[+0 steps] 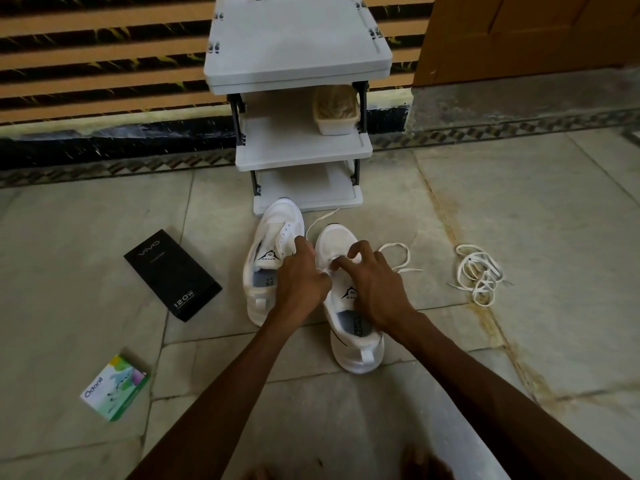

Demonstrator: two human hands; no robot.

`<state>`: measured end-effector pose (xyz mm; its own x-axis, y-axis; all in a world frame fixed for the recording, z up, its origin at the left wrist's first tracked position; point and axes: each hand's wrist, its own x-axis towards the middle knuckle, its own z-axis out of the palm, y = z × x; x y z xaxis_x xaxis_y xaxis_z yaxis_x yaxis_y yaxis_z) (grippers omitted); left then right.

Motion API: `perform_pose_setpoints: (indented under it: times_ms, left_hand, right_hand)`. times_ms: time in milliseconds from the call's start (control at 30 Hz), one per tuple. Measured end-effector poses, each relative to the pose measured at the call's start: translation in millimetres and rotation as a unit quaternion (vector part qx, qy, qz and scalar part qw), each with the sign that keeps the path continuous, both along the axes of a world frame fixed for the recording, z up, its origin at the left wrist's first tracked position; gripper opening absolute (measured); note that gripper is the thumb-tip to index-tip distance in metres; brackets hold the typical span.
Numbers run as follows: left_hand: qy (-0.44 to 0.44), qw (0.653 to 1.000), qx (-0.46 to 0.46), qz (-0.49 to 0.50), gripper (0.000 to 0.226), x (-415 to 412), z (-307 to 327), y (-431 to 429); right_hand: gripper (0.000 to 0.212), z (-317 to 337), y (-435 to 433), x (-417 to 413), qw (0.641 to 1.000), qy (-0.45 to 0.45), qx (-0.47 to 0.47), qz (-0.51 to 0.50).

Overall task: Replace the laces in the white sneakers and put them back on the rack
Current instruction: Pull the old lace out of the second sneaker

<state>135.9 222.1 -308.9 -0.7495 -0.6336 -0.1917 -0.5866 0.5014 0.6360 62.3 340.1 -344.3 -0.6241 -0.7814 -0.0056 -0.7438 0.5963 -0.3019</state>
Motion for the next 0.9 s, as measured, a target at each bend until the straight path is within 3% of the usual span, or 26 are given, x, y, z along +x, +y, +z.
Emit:
perform_pose_setpoints:
  times_ms: [100, 167, 200, 267, 300, 333, 400, 467, 533, 667, 767, 833, 867, 900]
  left_hand:
    - [-0.004, 1.0, -0.008, 0.006, 0.042, -0.3, -1.0, 0.1]
    - [-0.008, 1.0, -0.004, 0.008, 0.044, -0.9, -1.3, 0.1]
    - [-0.008, 1.0, -0.001, 0.008, 0.044, -1.4, -1.2, -0.2]
    - [-0.014, 1.0, -0.001, 0.01, 0.045, -2.3, -0.6, -0.1]
    - [-0.018, 1.0, -0.003, 0.011, 0.045, -2.5, -0.6, 0.4]
    - [-0.018, 1.0, -0.008, 0.008, 0.046, -3.0, -0.4, 0.8]
    - [-0.015, 1.0, -0.017, 0.001, 0.045, -3.4, -1.1, 1.9]
    - [-0.011, 1.0, -0.028, -0.009, 0.041, -3.5, -0.8, 2.8]
    - [-0.008, 0.999, -0.035, -0.019, 0.039, -3.2, -0.4, 3.0]
    - [-0.003, 0.999, -0.024, -0.028, 0.043, -3.8, 2.2, 3.1]
    - [-0.003, 0.999, -0.029, -0.033, 0.046, -3.8, 3.1, 3.6]
    - [-0.01, 0.999, -0.033, -0.037, 0.044, -3.8, 2.0, 2.8]
    - [-0.016, 0.999, -0.037, -0.035, 0.043, -4.6, 0.9, 1.7]
    - [-0.021, 0.998, -0.041, -0.032, 0.043, -4.6, 0.0, 0.7]
  right_hand:
    - [0.035, -7.4, -1.8, -6.7, 0.999, -0.006, -0.038, 0.003]
    - [0.01, -14.7, -1.2, -12.1, 0.978, -0.109, -0.146, -0.104]
    - [0.011, -15.5, -0.4, -15.2, 0.94, -0.198, -0.205, -0.189]
    - [0.027, -11.6, 3.4, -20.3, 0.824, -0.365, -0.29, -0.323]
    - [0.031, -10.8, 7.1, -23.2, 0.788, -0.416, -0.3, -0.34]
    - [0.031, -7.4, 9.6, -25.2, 0.785, -0.437, -0.292, -0.327]
    - [0.026, 1.6, 8.4, -27.0, 0.842, -0.405, -0.233, -0.268]
    - [0.043, 6.0, 3.9, -28.4, 0.948, -0.229, -0.11, -0.189]
    - [0.042, 9.7, -2.2, -23.9, 0.994, -0.027, -0.032, -0.097]
    - [0.018, 4.8, -17.3, -18.3, 0.996, 0.084, -0.04, -0.011]
    - [0.019, 1.7, -23.9, -17.5, 0.993, 0.114, -0.017, 0.013]
    - [0.016, 8.7, -21.4, -23.5, 0.991, 0.076, -0.102, -0.051]
    - [0.013, 14.4, -19.8, -30.3, 0.974, 0.027, -0.19, -0.119]
    - [0.011, 21.0, -18.1, -40.2, 0.93, -0.053, -0.298, -0.21]
